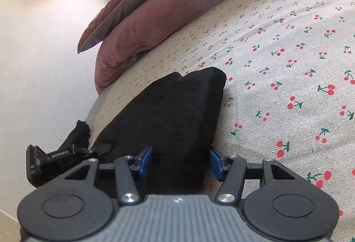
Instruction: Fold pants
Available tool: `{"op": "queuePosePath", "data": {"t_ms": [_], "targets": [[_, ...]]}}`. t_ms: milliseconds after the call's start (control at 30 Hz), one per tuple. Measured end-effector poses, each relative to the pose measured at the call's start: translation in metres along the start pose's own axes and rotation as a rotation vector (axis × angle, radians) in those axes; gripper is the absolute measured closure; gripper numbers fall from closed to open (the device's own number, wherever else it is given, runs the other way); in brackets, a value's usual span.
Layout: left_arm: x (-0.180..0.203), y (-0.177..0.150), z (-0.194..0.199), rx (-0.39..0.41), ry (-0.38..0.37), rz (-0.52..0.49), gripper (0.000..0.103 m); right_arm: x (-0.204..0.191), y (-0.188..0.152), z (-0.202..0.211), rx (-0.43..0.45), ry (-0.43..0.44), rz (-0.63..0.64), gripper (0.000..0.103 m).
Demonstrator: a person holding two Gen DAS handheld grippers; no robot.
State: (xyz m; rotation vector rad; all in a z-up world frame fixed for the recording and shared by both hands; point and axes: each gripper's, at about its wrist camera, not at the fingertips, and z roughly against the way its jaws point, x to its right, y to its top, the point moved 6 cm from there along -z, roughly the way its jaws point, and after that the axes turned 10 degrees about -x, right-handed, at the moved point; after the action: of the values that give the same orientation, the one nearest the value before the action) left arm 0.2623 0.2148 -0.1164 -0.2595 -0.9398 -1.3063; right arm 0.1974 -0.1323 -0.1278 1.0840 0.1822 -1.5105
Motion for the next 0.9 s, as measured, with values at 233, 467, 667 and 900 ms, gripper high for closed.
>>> {"op": "queuePosePath", "data": {"t_ms": [233,467,667,900], "targets": [[0.020,-0.007,0.006,0.036,-0.025,-0.010,0.086,-0.001,0.007,0.011,0.020,-0.032,-0.011,0.088],[0.063,-0.020,-0.021,0.012,-0.048,-0.059,0.089,0.000,0.023,0.043,0.052,-0.201,0.088,0.091],[0.106,-0.026,-0.058,-0.006,-0.075,-0.114,0.090,0.024,0.052,0.075,0.117,-0.273,0.100,0.091],[0.142,-0.019,-0.084,0.081,-0.131,-0.152,0.090,0.050,0.082,0.100,0.237,-0.247,0.130,0.091]]}}
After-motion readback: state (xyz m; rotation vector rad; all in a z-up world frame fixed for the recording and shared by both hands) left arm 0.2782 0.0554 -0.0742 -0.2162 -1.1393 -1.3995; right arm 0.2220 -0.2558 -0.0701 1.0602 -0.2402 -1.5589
